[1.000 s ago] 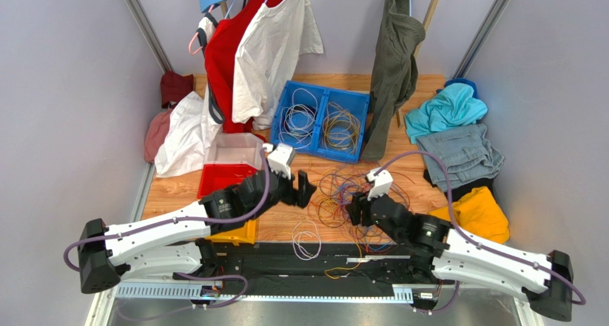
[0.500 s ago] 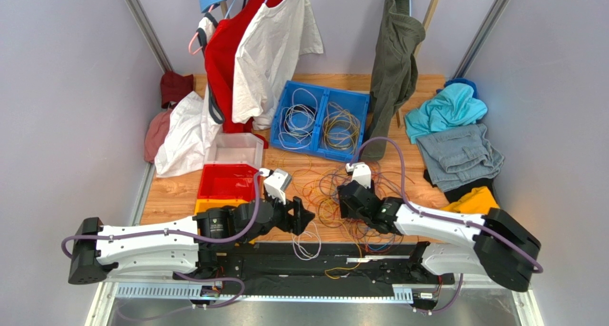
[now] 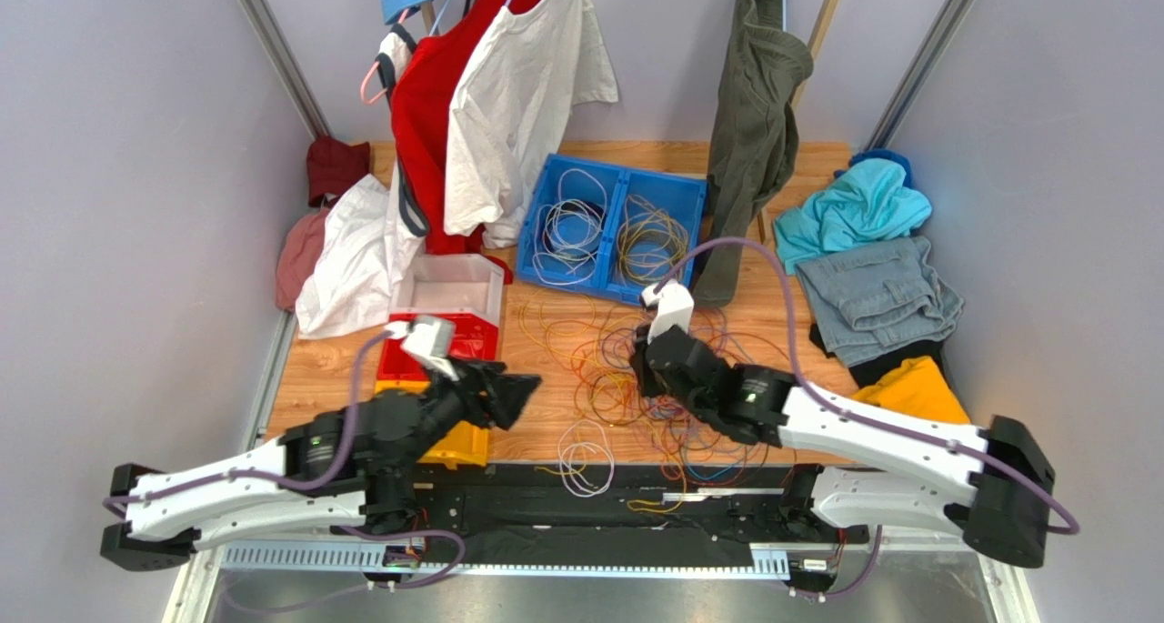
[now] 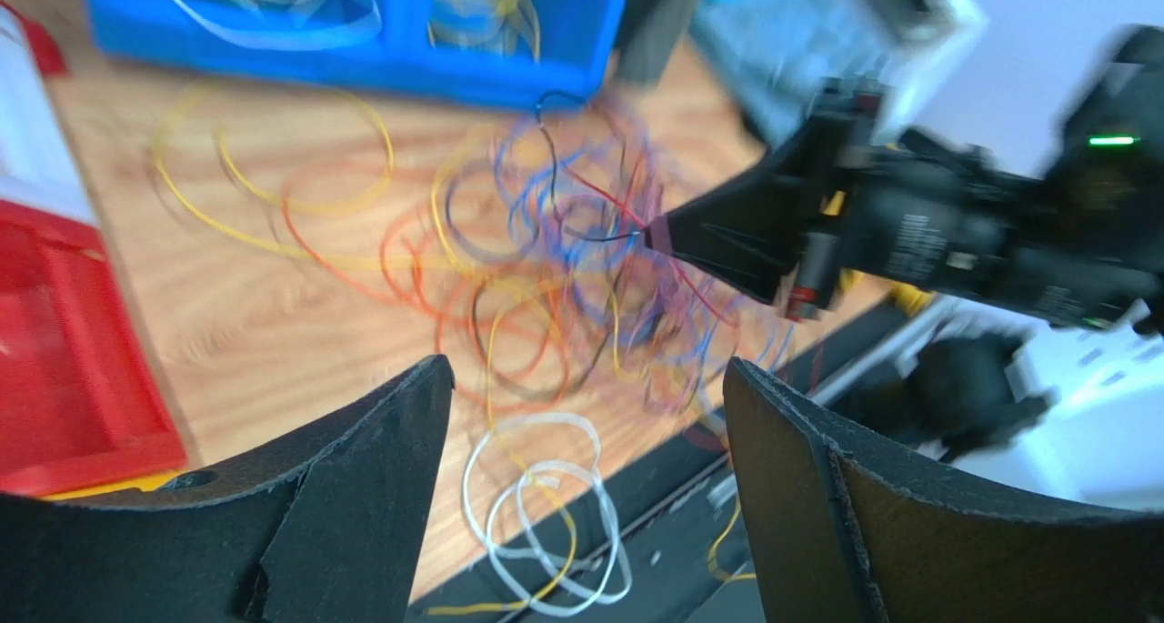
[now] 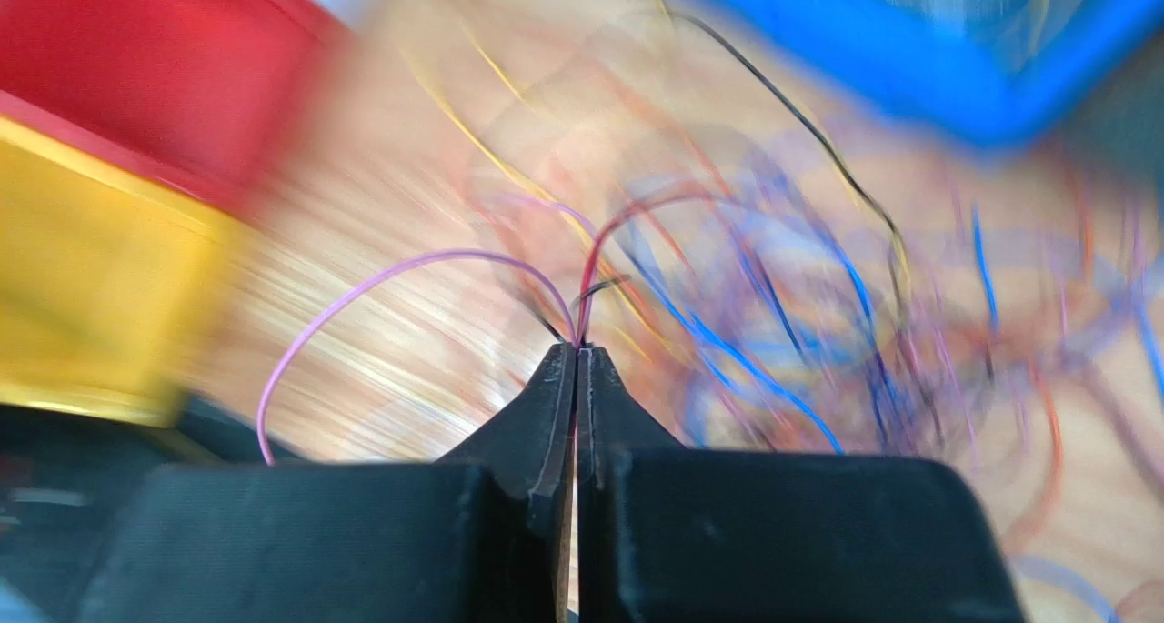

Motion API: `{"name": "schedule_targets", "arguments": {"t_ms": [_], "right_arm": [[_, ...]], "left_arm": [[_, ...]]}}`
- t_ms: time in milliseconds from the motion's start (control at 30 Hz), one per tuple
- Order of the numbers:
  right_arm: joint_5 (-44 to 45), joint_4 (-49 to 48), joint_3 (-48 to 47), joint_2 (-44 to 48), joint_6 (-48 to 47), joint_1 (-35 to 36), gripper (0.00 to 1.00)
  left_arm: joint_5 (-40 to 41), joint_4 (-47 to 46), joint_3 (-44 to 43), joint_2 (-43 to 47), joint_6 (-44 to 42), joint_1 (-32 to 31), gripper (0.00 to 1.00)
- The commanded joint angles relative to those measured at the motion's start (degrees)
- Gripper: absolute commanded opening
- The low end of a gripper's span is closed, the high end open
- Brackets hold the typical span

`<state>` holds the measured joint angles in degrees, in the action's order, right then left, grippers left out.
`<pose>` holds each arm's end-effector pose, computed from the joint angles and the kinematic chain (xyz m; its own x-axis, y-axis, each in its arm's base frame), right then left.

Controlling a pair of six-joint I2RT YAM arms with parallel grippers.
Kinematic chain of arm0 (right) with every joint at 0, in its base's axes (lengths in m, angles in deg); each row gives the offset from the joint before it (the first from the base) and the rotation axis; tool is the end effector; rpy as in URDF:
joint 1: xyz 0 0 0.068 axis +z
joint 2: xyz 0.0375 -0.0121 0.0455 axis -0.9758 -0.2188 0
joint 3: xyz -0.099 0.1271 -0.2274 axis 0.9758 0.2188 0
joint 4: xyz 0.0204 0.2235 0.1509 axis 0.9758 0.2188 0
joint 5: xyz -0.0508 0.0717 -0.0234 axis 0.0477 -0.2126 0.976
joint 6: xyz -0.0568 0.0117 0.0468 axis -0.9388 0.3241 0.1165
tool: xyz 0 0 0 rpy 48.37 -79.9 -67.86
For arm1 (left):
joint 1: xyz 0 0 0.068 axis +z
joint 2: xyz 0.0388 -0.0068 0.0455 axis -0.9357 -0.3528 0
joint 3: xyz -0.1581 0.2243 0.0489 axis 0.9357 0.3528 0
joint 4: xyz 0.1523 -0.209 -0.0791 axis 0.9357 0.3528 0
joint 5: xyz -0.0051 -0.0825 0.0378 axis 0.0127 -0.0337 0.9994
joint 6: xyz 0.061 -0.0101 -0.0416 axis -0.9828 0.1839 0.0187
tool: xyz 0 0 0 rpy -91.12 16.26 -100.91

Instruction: Untangle the cables

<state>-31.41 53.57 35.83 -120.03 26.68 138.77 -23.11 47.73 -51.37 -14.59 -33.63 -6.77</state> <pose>0.1436 0.2058 0.2160 -0.5909 -0.1535 -0.7920 -0.3876 0.9150 0.1118 0.0700 -0.1310 0.2856 -0.4761 -0.3351 -0.8131 0.4501 0.7014 -0.5526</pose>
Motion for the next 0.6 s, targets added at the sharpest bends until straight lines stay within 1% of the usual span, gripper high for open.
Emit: {"name": "schedule_targets", "arguments": {"t_ms": [0,33,133,233,333,367,433,467,533,567], "right_arm": [[0.1,1.7,-13.8,6.2,-6.2,0.9,0.00],[-0.3,2.6,-17.4,6.5,-7.4,1.0,0.00],[-2.0,5.4,-21.4,7.6,-8.1,1.0,0.00],[-5.6,4.7,-21.5,10.2,-8.5,1.1,0.00],[-9.8,4.0,-21.9,11.6,-8.5,1.2,0.00],[-11.5,4.0,-22.6,11.8,-8.4,1.1,0.00],[-12.9,4.2,-23.6,12.7,-8.2,1.2,0.00],[-13.9,4.5,-24.5,12.9,-7.8,1.2,0.00],[-15.1,4.5,-25.8,13.8,-7.9,1.2,0.00],[-15.9,4.9,-27.3,14.0,-7.9,1.2,0.00]], "left_arm": [[9.0,4.1,-1.6,10.7,-4.1,-0.1,0.82],[9.6,4.6,-1.8,11.8,-4.3,-0.2,0.82],[10.5,6.5,-2.8,13.0,-4.8,-0.1,0.81],[10.0,6.5,-3.3,11.0,-4.4,-0.1,0.82],[7.7,2.9,-3.4,7.8,-5.8,-0.2,0.84],[6.2,0.4,-3.4,6.3,-7.1,-0.2,0.85],[3.9,-2.6,-3.0,4.9,-8.9,-0.1,0.87],[1.2,-6.4,-2.7,3.8,-10.8,-0.1,0.89],[-1.4,-10.3,-1.0,3.0,-12.2,-0.1,0.90],[-3.3,-14.1,-0.3,2.3,-12.9,-0.1,0.91]]}}
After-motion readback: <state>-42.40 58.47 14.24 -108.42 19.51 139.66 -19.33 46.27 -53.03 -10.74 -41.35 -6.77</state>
